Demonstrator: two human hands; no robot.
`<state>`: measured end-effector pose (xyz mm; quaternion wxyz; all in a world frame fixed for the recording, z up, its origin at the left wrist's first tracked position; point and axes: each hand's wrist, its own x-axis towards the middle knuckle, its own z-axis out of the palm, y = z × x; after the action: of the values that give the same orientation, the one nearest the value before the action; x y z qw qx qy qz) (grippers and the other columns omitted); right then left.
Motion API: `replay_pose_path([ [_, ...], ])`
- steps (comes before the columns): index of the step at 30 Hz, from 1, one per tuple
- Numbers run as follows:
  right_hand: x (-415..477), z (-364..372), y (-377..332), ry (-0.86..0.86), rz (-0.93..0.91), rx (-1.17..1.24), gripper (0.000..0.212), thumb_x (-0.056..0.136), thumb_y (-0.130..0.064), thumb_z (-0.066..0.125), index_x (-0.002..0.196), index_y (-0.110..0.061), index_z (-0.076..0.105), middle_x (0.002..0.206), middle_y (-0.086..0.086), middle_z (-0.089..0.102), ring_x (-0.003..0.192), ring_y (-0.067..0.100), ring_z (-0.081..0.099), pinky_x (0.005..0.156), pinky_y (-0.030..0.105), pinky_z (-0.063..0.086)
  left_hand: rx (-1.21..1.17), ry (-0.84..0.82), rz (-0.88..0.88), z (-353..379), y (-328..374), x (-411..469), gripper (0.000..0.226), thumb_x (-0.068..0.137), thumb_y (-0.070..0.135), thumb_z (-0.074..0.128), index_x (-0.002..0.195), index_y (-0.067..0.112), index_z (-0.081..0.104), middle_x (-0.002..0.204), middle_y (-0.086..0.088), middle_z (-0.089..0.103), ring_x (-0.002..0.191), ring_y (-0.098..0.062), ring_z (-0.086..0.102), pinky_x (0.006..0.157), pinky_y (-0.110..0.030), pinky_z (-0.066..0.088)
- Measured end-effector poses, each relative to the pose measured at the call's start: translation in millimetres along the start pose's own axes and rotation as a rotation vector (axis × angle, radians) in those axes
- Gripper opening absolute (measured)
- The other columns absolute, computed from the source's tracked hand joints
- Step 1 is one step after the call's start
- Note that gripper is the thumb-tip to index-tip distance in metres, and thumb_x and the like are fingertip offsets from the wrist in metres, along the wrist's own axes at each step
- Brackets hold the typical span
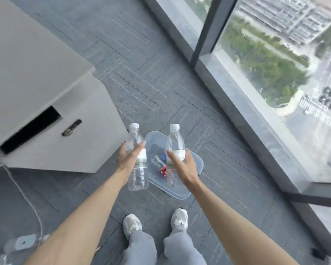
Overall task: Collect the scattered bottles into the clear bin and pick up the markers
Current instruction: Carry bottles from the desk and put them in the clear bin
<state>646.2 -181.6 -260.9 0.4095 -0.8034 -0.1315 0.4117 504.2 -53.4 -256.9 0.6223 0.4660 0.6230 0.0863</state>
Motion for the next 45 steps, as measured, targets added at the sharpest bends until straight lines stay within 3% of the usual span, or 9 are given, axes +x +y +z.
replay_pose_path([
  [3, 31, 18, 59, 0.009, 0.021, -0.024, 0.056, 0.076, -0.067, 0.063, 0.104, -0.019, 0.062, 0.098, -0.004, 0.066, 0.091, 0.011, 0.065, 0.070, 0.027, 0.047, 0.031, -0.023, 0.025, 22, -45, 37, 0.066, 0.073, 0.060, 0.070, 0.124, 0.021, 0.054, 0.113, 0.001, 0.063, 0.107, -0.020, 0.058, 0.083, -0.031, 0.043],
  [11, 150, 51, 209, 0.004, -0.011, -0.100, 0.040, 0.085, -0.044, 0.064, 0.110, -0.015, 0.052, 0.091, -0.005, 0.062, 0.079, 0.010, 0.061, 0.064, 0.028, 0.046, 0.115, -0.003, 0.143, 81, -156, 175, 0.065, 0.069, 0.061, 0.073, 0.117, 0.021, 0.056, 0.111, -0.001, 0.065, 0.096, -0.015, 0.062, 0.078, -0.032, 0.049],
  [14, 189, 64, 258, -0.011, -0.016, -0.171, 0.039, 0.085, -0.045, 0.063, 0.109, -0.016, 0.052, 0.088, -0.005, 0.063, 0.076, 0.008, 0.059, 0.063, 0.029, 0.045, 0.175, 0.005, 0.165, 103, -192, 216, 0.078, 0.064, 0.070, 0.069, 0.125, 0.025, 0.053, 0.121, -0.001, 0.062, 0.108, -0.022, 0.059, 0.092, -0.039, 0.047],
  [19, 242, 87, 304, -0.066, -0.087, -0.327, 0.048, 0.087, -0.049, 0.054, 0.120, -0.017, 0.041, 0.102, 0.007, 0.062, 0.090, 0.027, 0.061, 0.082, 0.042, 0.051, 0.213, 0.055, 0.207, 120, -224, 248, 0.061, 0.081, 0.059, 0.064, 0.131, 0.028, 0.049, 0.118, 0.005, 0.055, 0.103, -0.018, 0.051, 0.079, -0.030, 0.034],
  [27, 289, 106, 345, -0.152, -0.104, -0.735, 0.084, 0.094, -0.060, 0.045, 0.155, -0.014, 0.009, 0.142, 0.024, 0.037, 0.130, 0.041, 0.041, 0.105, 0.049, 0.037, 0.104, 0.030, 0.188, 120, -246, 250, 0.078, 0.068, 0.067, 0.068, 0.132, 0.027, 0.050, 0.124, -0.001, 0.060, 0.110, -0.023, 0.059, 0.097, -0.044, 0.047],
  [32, 291, 109, 360, -0.188, -0.033, -0.997, 0.080, 0.100, -0.052, 0.037, 0.158, -0.013, -0.002, 0.152, 0.019, 0.028, 0.142, 0.037, 0.025, 0.113, 0.054, 0.027, 0.097, -0.012, 0.225, 123, -235, 248, 0.082, 0.068, 0.068, 0.067, 0.137, 0.029, 0.046, 0.128, 0.000, 0.059, 0.114, -0.022, 0.058, 0.099, -0.047, 0.046],
  [38, 263, 81, 335, -0.094, -0.107, -0.801, 0.060, 0.104, -0.038, 0.037, 0.155, -0.010, 0.021, 0.148, 0.021, 0.039, 0.136, 0.038, 0.035, 0.109, 0.051, 0.034, 0.109, -0.011, 0.186, 121, -225, 225, 0.071, 0.071, 0.065, 0.068, 0.128, 0.026, 0.049, 0.119, -0.002, 0.062, 0.104, -0.021, 0.061, 0.092, -0.042, 0.049],
  [42, 238, 65, 305, -0.028, -0.038, -0.245, 0.055, 0.103, -0.041, 0.040, 0.149, -0.011, 0.038, 0.148, 0.013, 0.048, 0.134, 0.030, 0.046, 0.112, 0.042, 0.036, 0.072, 0.026, 0.148, 117, -212, 203, 0.068, 0.074, 0.061, 0.069, 0.127, 0.024, 0.049, 0.114, 0.000, 0.060, 0.102, -0.019, 0.060, 0.089, -0.038, 0.049],
  [45, 205, 68, 265, -0.238, 0.068, 0.166, 0.050, 0.103, -0.052, 0.034, 0.137, -0.020, 0.050, 0.138, 0.005, 0.057, 0.123, 0.023, 0.056, 0.101, 0.039, 0.046, 0.074, -0.012, 0.119, 120, -203, 184, 0.074, 0.076, 0.063, 0.067, 0.134, 0.024, 0.042, 0.118, 0.002, 0.056, 0.104, -0.016, 0.056, 0.087, -0.034, 0.045],
])
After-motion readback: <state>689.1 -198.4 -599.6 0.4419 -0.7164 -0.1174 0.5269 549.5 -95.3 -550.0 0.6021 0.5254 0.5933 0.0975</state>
